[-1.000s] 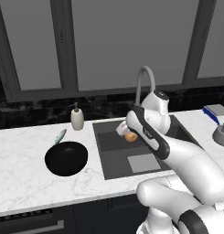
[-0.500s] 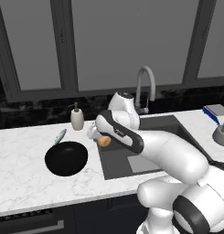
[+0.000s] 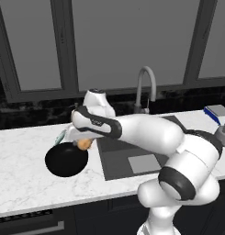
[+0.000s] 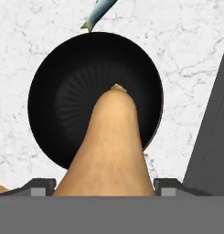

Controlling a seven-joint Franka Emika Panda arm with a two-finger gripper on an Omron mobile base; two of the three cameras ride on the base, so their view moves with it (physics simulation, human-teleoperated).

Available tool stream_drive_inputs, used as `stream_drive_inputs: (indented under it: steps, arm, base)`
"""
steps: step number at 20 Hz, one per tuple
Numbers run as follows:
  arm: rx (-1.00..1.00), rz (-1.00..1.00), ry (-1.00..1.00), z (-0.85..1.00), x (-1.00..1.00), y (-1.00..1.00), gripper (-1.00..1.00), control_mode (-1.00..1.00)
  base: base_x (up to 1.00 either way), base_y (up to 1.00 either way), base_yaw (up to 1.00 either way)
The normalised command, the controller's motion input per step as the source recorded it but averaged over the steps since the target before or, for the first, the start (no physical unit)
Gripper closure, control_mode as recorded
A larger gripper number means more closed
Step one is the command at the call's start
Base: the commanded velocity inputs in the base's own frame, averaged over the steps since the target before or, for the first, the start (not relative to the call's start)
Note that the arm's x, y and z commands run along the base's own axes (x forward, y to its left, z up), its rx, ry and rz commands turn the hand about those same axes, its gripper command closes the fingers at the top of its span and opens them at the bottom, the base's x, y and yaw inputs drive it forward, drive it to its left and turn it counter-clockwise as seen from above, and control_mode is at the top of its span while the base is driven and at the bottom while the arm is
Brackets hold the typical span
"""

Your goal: Pick the squash from the sink and place it in the bowl. Then pick the bowl and place it in the microwave. Then close the microwave door and press the start button.

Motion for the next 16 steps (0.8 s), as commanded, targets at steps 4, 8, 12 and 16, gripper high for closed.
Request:
stream_drive_inputs:
  steps: [4,8,12,16]
  arm:
    - [-0.08,0.00,0.01,-0.42,0.10,0.53,1.00,-1.00]
    - [-0.09,0.00,0.00,-0.38,0.07,0.39,1.00,-1.00]
    - [-0.09,0.00,0.00,-0.35,0.25,0.19,1.00,-1.00]
    - [-0.07,0.00,0.00,-0.47,0.28,0.08,1.00,-1.00]
  base:
    - [0.00,0.00,0.00]
    - [0.00,0.00,0.00]
    - [0.00,0.00,0.00]
    - [0.00,0.00,0.00]
